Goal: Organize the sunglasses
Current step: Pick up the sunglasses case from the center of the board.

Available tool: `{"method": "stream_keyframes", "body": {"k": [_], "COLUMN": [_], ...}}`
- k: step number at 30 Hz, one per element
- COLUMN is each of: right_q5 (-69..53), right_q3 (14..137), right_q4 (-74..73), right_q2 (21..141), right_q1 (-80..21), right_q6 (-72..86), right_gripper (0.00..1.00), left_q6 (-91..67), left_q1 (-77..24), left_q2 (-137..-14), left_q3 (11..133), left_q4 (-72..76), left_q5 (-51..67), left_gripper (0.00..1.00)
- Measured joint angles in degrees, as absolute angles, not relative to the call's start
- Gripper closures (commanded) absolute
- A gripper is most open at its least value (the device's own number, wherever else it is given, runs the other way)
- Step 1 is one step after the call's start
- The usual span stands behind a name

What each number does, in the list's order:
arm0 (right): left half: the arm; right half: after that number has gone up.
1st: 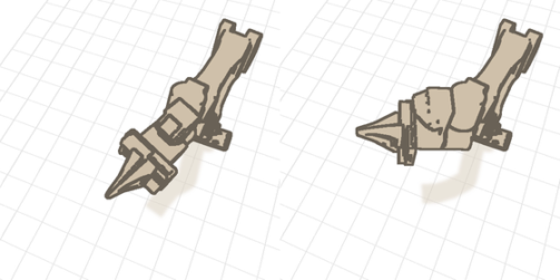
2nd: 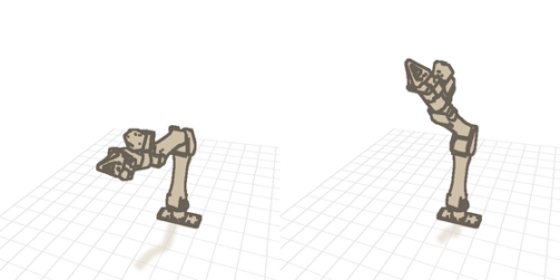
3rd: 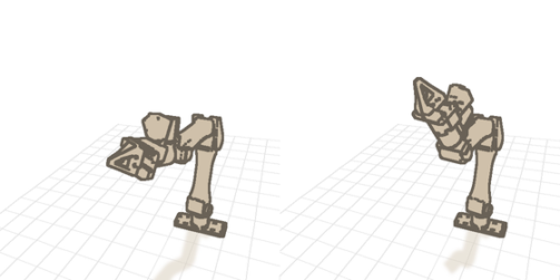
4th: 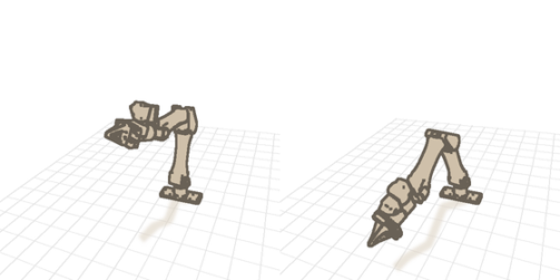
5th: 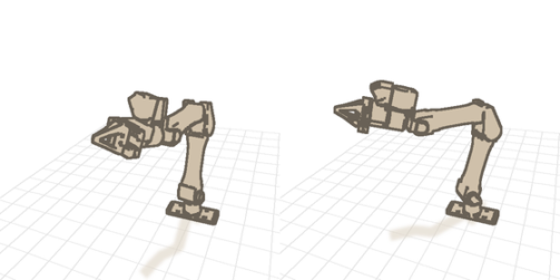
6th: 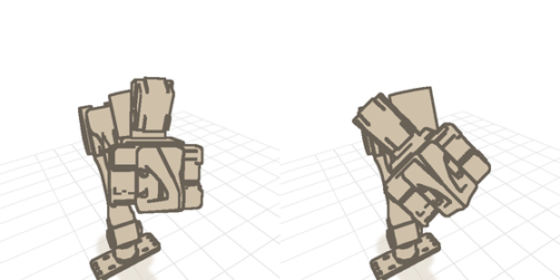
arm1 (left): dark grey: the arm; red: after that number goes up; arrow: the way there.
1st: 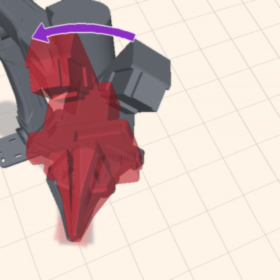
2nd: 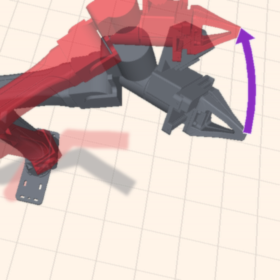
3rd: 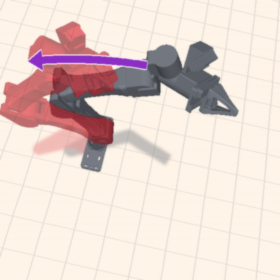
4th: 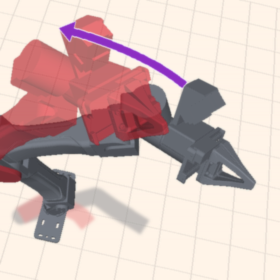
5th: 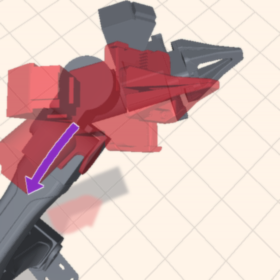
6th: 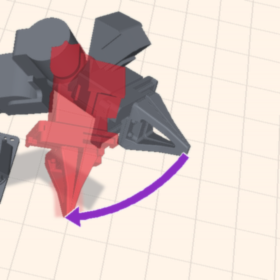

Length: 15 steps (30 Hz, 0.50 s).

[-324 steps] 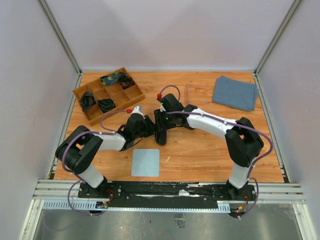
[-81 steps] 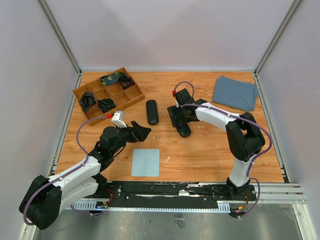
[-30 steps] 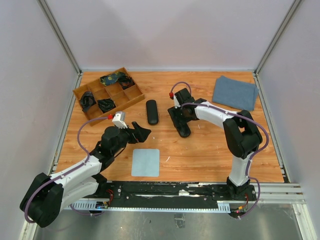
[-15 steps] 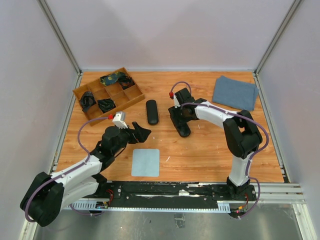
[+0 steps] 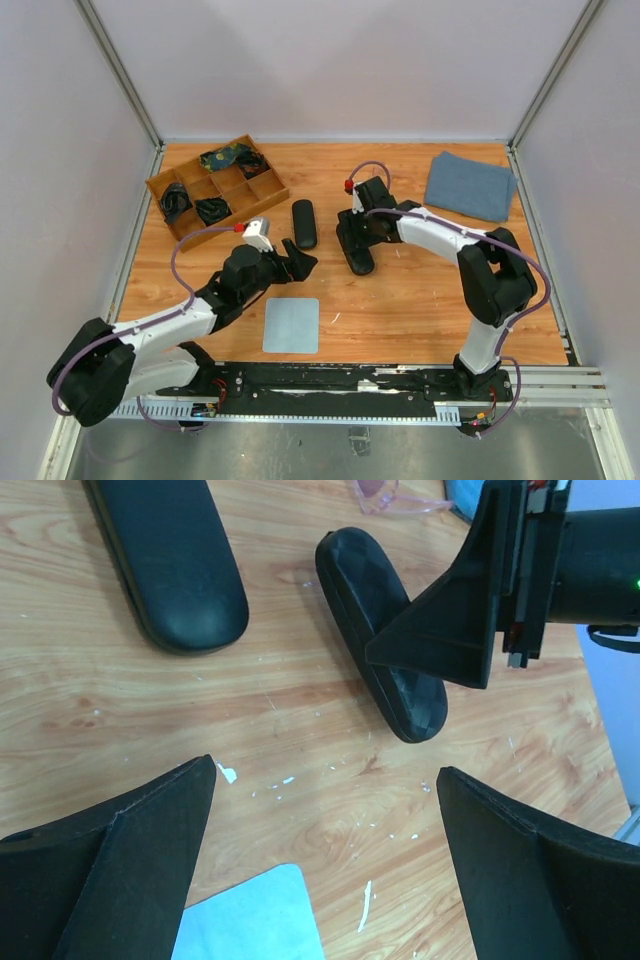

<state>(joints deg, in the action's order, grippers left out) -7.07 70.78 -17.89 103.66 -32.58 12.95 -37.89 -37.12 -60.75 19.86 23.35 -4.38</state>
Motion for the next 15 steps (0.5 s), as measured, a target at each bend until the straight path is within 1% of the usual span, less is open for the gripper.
{"method": "stream_keyframes", "body": {"k": [8,15], "right_q5": [-7.77,-9.3], "right_q3": [63.33,52.6], "right_q4": [-14.31,-8.78], "right_q2": [97.62,86.67], "right_q1": [-32.58,-32.58], "right_q6": [17.96,22.02], "right_gripper": [0.99,0.99], "left_q6": [-39.68,-40.56], "left_q1": [-43.38,-48.62], "left_q2": [-70.13,-76.09], "left_q3": [24.1,28.42], "left_q4": [23.38,23.49], "left_q5": [-8.91,-13.26], "left_gripper": [0.02,0.03]}}
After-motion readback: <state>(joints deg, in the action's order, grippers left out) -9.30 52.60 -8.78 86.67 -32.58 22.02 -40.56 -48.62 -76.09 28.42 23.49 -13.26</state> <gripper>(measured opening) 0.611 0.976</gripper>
